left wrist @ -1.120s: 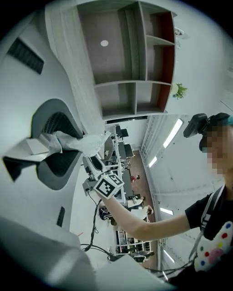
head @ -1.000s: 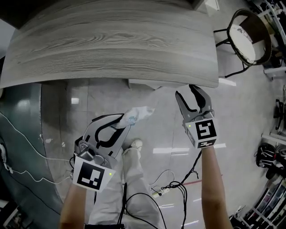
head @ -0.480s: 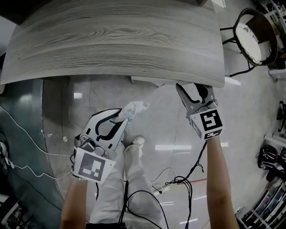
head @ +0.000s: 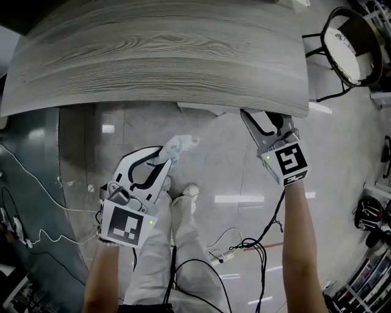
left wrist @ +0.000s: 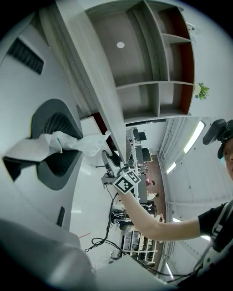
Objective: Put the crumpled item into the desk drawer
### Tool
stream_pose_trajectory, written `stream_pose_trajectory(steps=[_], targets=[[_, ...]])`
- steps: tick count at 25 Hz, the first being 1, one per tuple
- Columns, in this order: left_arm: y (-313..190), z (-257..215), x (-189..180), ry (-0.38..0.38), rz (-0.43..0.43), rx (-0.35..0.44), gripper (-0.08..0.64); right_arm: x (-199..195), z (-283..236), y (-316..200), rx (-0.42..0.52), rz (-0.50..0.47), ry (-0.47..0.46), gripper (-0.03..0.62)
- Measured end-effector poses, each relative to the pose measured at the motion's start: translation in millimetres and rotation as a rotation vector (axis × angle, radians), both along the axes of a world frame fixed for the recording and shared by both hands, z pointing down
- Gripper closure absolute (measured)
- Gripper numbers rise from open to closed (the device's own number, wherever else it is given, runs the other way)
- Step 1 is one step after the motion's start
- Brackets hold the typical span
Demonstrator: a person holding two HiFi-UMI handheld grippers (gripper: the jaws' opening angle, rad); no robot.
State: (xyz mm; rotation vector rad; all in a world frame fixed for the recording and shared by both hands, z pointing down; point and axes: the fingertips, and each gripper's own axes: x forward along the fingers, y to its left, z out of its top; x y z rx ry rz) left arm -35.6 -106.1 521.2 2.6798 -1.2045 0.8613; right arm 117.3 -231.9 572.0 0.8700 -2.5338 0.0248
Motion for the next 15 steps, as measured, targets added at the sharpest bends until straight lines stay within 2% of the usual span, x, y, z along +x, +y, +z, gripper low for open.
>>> stream_pose_trajectory(steps=[15], targets=[[0,-14,5,-0.018,0.005,0.002,0.494,-1,-5,36,-0.021,-0.096,0.018,0.454]])
